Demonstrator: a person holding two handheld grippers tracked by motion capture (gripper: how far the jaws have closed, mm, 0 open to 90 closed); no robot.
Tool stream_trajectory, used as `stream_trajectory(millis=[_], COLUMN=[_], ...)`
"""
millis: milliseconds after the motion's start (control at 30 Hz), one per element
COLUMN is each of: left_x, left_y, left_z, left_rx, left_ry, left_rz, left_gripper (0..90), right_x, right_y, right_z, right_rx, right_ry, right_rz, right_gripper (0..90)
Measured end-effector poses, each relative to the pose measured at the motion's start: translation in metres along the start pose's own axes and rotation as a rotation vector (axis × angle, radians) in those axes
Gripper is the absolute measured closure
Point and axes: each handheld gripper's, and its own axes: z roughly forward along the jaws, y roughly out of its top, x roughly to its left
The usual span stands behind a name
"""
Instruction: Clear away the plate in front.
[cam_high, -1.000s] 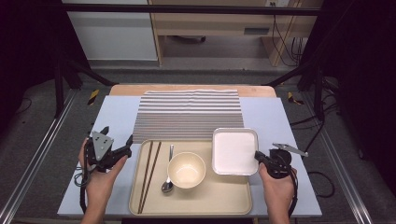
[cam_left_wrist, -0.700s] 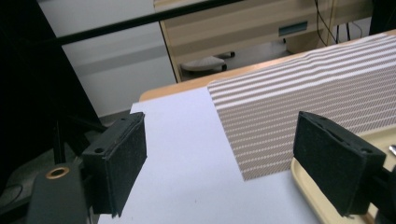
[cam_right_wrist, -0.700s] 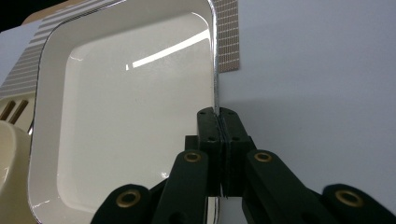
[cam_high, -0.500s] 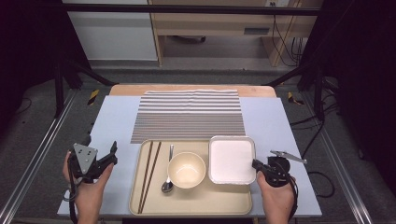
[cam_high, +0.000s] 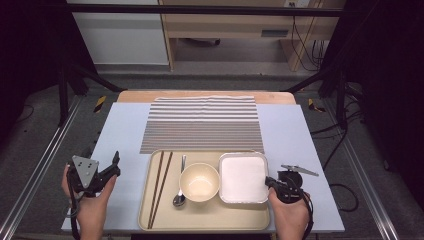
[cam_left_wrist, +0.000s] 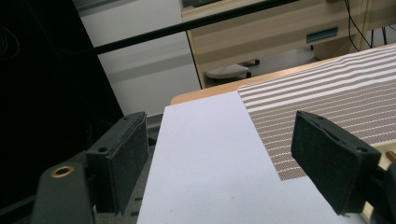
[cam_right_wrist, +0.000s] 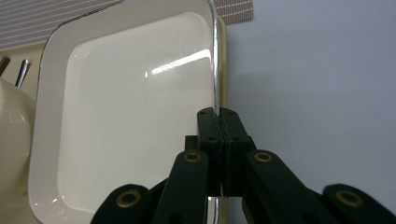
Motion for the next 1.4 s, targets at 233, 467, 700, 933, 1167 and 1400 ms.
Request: stream_trajectory(millis=[233, 467, 700, 933, 1167, 1400], left_x=[-0.002, -0.006, -0.005, -0.007, -0.008, -0.009], left_y=[0.001, 0.0, 0.0, 0.0, 0.0, -0.001], left_z=[-0.001, 0.001, 0.001, 0.002, 0.002, 0.003], left_rx=[0.002, 0.008, 0.007, 0.009, 0.008, 0.012], left_ry=[0.004, -0.002, -0.002, -0.004, -0.005, -0.006], left_rz=[0.014, 0.026, 0.023, 0.029, 0.033, 0.036], left_gripper=[19.0, 19.1, 19.2, 19.3, 19.4, 19.5], right_x=[0.0, 0.001, 0.002, 0.003, 0.003, 0.0], right_y=[-0.007, -0.009, -0.013, -0.015, -0.019, -0.024], right_z=[-0.001, 0.004, 0.007, 0.005, 0.002, 0.008], right_rx=[0.025, 0.053, 0.08, 0.08, 0.079, 0.102], right_ry=[0.004, 0.002, 0.002, -0.001, -0.004, 0.005], right_rz=[-0.002, -0.001, 0.009, 0.016, -0.005, 0.003], right_gripper=[89.3, 89.0, 89.0, 88.7, 88.0, 87.3])
